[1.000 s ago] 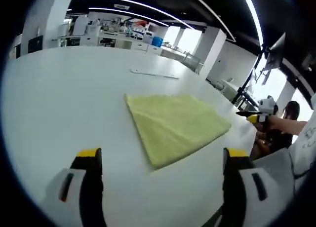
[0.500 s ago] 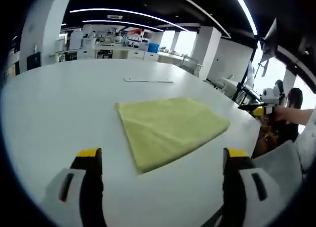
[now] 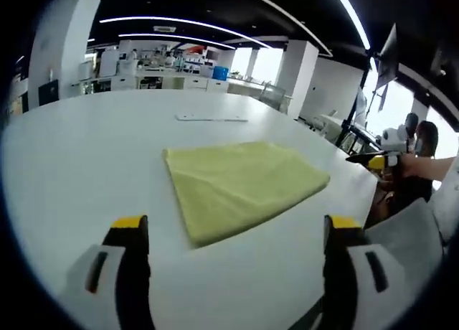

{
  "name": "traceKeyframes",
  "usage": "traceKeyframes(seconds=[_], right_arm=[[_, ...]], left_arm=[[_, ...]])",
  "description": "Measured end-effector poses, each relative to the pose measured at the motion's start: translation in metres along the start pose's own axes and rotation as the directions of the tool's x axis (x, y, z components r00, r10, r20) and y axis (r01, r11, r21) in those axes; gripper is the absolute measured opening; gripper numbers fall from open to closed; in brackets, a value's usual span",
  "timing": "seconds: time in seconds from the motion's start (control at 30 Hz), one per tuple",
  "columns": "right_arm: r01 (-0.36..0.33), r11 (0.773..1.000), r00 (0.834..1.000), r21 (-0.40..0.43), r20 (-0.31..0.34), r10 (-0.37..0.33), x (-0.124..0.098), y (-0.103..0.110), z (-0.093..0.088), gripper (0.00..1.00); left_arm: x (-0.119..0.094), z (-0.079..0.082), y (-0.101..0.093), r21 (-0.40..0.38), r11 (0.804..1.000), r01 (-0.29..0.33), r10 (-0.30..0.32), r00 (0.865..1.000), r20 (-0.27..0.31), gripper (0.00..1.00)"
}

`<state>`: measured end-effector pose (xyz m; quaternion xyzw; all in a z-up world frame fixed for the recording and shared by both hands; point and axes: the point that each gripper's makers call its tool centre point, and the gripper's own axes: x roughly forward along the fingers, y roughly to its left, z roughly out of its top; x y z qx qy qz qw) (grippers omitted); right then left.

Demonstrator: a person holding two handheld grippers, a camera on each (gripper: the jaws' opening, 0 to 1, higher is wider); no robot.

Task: Fold the garment on the visible template until the final outline fits inside the template.

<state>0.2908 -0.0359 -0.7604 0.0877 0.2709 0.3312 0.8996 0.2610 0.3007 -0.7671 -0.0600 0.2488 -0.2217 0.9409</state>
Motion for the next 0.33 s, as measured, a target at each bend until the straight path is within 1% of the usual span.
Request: traceKeyframes(seconds=[0.13,0.17,0.2,0.27,0.33], right_arm=[[0.013,1.000,1.000,0.005,0.003,-0.013,-0.0023,-0.0009,0.0009,1.00],[0.025,1.000,1.000,0.008,-0.003,-0.025,-0.0032,-0.0031,0.0001,1.00],[0.027,1.000,1.000,0.009,-0.003,-0.027,-0.0054,-0.0018,-0.0003,1.00],[0.025,1.000,1.000,0.006,-0.003,-0.025,-0.0060,-0.0026,-0.0007,1.00],[0.036,0.999,0.999,-0.013,-0.030,-0.036,-0.0082,-0.0044,-0.0044,1.00]], left_arm=[[0.0002,-0.0016,-0.0006,0.034,0.999,-0.005,0.004,1.000,0.017,0.98],[0.0010,-0.0043,0.0017,0.063,0.998,-0.007,0.007,1.000,0.009,0.97],[0.0020,-0.0057,0.0023,0.075,0.997,-0.011,0.011,1.000,0.001,0.98],[0.0027,-0.0059,-0.0036,0.076,0.997,0.000,0.000,1.000,-0.002,0.99],[0.0010,-0.0040,-0.0036,0.090,0.996,-0.008,0.008,1.000,0.001,0.98]])
